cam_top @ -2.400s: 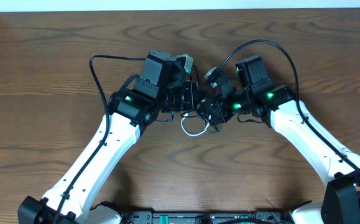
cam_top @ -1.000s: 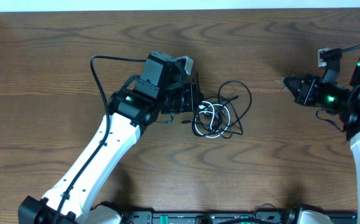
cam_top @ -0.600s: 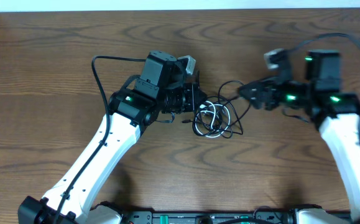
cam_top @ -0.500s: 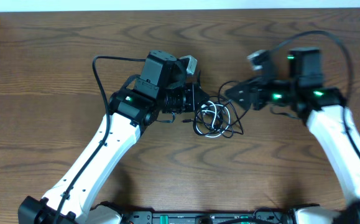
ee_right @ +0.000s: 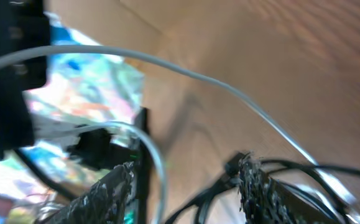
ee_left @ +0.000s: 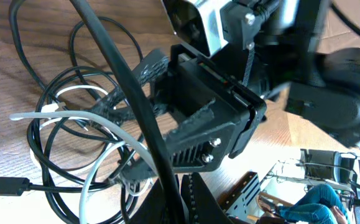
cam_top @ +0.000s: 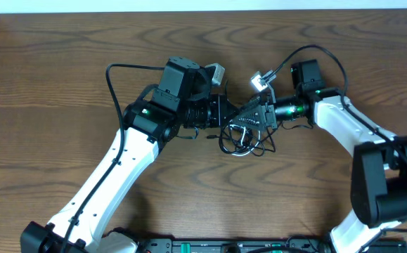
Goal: Untangle cables
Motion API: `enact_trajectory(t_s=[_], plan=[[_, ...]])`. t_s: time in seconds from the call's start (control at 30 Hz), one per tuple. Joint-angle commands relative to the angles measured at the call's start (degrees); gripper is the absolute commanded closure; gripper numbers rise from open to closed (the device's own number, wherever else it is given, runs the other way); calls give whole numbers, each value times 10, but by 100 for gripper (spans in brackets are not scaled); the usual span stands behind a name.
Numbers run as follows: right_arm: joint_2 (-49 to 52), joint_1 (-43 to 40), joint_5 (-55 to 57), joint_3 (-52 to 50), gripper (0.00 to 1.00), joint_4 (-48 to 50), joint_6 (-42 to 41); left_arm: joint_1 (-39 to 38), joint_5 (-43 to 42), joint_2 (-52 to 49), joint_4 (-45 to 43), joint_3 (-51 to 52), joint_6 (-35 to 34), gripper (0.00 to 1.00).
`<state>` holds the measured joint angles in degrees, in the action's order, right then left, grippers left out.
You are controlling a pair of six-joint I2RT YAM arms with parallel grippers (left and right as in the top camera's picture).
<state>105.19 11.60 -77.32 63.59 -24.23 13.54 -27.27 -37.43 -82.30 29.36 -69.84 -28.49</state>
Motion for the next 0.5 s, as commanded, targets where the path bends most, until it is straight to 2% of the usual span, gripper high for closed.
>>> enact_trajectory(t_s=[0.0, 0.1, 0.17, 0.3, 0.37, 0.47], plan=[[12, 1, -122, 1, 48, 12, 45, 0, -12, 1, -3, -7, 1, 92], [12, 1, -122, 1, 54, 14, 34, 0, -12, 1, -3, -7, 1, 92], [12, 1, -122, 1, 63, 13, 12, 0, -11, 1, -3, -7, 1, 92], [12, 1, -122, 1, 90, 13, -26, 0, -9, 1, -4, -7, 1, 92], [12, 1, -122, 1, 99, 14, -38, 0, -7, 1, -4, -7, 1, 92], [11, 0, -122, 1, 99, 13, -51, 0, -5, 1, -5, -7, 1, 92]])
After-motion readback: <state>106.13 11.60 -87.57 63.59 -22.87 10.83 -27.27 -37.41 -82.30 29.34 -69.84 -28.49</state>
